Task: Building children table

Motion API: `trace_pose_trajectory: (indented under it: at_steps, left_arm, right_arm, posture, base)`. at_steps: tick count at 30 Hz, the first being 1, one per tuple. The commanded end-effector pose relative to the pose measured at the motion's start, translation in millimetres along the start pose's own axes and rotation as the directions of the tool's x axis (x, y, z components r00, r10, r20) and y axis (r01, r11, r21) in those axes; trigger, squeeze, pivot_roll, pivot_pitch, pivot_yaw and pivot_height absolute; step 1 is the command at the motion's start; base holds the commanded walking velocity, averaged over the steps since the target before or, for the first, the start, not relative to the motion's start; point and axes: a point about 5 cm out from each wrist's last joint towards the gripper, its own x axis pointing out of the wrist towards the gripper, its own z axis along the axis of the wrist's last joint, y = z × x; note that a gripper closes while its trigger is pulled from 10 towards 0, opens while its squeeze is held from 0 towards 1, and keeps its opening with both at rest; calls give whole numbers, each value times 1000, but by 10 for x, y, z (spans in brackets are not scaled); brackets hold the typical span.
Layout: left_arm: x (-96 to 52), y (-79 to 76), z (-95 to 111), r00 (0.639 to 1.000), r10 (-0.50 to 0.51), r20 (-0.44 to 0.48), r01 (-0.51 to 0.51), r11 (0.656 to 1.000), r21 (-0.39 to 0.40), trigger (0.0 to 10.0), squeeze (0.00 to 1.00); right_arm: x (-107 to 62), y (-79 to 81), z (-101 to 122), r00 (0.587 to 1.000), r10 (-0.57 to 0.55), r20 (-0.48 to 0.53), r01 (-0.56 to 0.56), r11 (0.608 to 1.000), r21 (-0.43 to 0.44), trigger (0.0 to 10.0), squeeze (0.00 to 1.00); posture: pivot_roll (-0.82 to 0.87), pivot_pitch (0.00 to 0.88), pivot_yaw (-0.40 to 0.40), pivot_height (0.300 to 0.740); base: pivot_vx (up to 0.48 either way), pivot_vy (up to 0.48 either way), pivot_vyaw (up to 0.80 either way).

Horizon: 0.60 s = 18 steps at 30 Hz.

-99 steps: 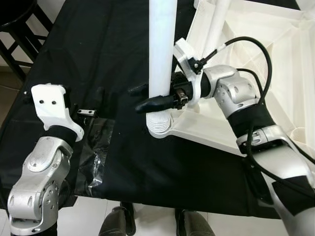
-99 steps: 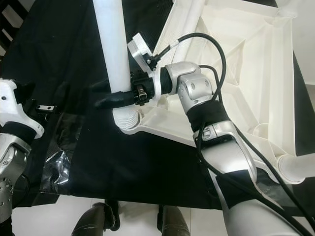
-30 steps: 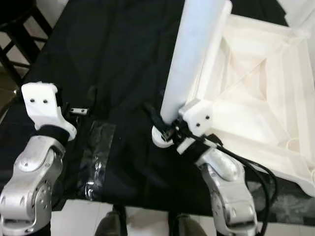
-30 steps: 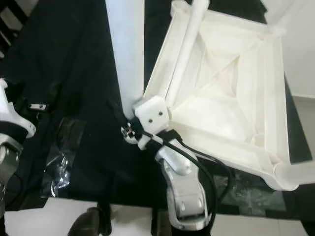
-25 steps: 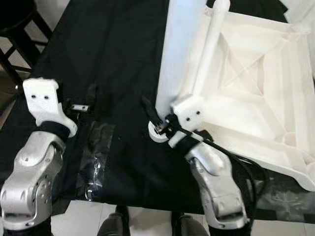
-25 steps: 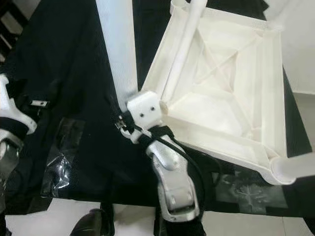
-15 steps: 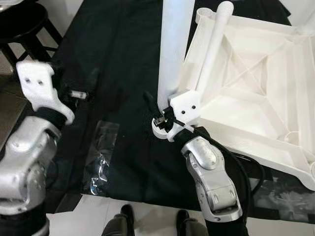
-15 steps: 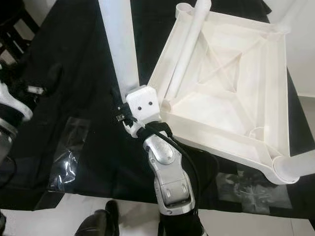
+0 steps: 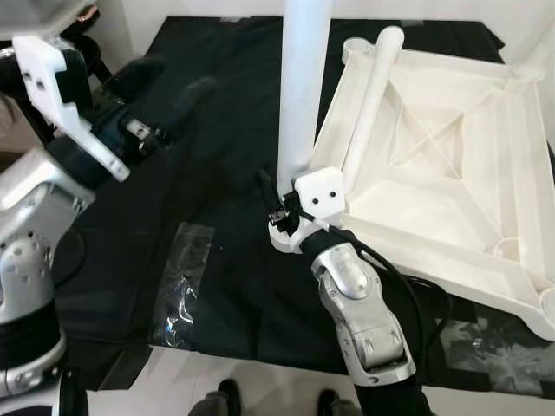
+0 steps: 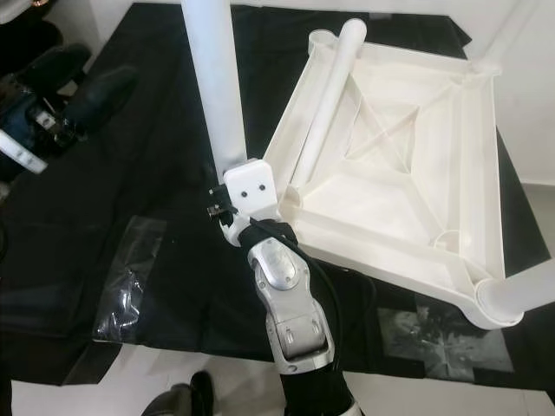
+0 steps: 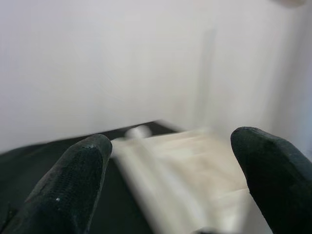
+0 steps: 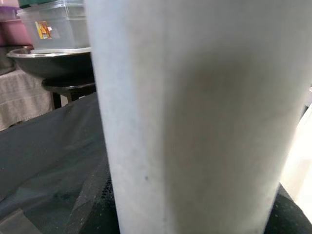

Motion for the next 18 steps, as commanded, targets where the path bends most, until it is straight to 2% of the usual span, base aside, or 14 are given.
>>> trace_pose_trajectory:
  at_steps: [1, 3, 4, 5, 6, 7, 11, 12, 14, 15, 18]
  left_arm:
    - [52, -112, -69, 993, -115, -32, 114, 993, -39, 10000, 1000]
    - [160, -179, -178, 980, -180, -81, 179, 984, -23, 10000, 1000]
    - [160, -179, -178, 980, -180, -81, 179, 984, -23, 10000, 1000]
    - [259, -191, -290, 974, -192, -120, 193, 981, -8, 10000, 1000]
    - [259, -191, -290, 974, -192, -120, 193, 981, -8, 10000, 1000]
    - [357, -221, -381, 962, -230, -148, 232, 973, 1, 10000, 1000]
    - [461, -242, -443, 950, -266, -165, 272, 962, 12, 10000, 980]
    - [481, -234, -454, 950, -263, -169, 270, 963, 17, 10000, 651]
    - [492, -224, -457, 949, -263, -171, 270, 963, 17, 10000, 651]
    - [523, -217, -461, 950, -262, -169, 268, 963, 13, 10000, 0]
    - [573, -224, -474, 949, -268, -168, 273, 962, 6, 10000, 0]
  right_arm:
    - [19, 38, -325, 985, -41, -168, 56, 995, 86, 10000, 0]
    - [52, 47, -323, 986, -38, -164, 53, 995, 84, 10000, 0]
    - [52, 47, -323, 986, -38, -164, 53, 995, 84, 10000, 0]
    - [83, 60, -311, 987, -32, -157, 45, 996, 83, 10000, 0]
    - [83, 60, -311, 987, -32, -157, 45, 996, 83, 10000, 0]
    - [117, 80, -287, 989, -22, -144, 34, 996, 82, 10000, 0]
    - [158, 99, -268, 991, -12, -130, 23, 996, 83, 10000, 0]
    - [165, 103, -266, 992, -10, -128, 21, 996, 84, 10000, 0]
    - [170, 105, -267, 992, -9, -127, 20, 996, 84, 10000, 0]
    - [182, 117, -259, 992, -5, -123, 15, 996, 87, 10000, 0]
    - [200, 140, -247, 993, 4, -115, 6, 996, 91, 10000, 0]
  posture:
    - [53, 264, 46, 740]
    - [47, 253, 45, 740]
    - [47, 253, 45, 740]
    - [43, 248, 48, 740]
    - [43, 248, 48, 740]
    - [38, 242, 48, 740]
    - [34, 234, 48, 740]
    - [34, 231, 47, 740]
    - [34, 231, 47, 740]
    - [33, 227, 49, 740]
    - [33, 222, 48, 740]
  base:
    - [0, 0, 0]
    - [0, 0, 0]
    - [0, 0, 0]
    - [0, 0, 0]
    - [0, 0, 0]
    - [0, 0, 0]
    - [0, 0, 0]
    - [0, 0, 0]
    - [0, 0, 0]
    - [0, 0, 0]
    - [0, 0, 0]
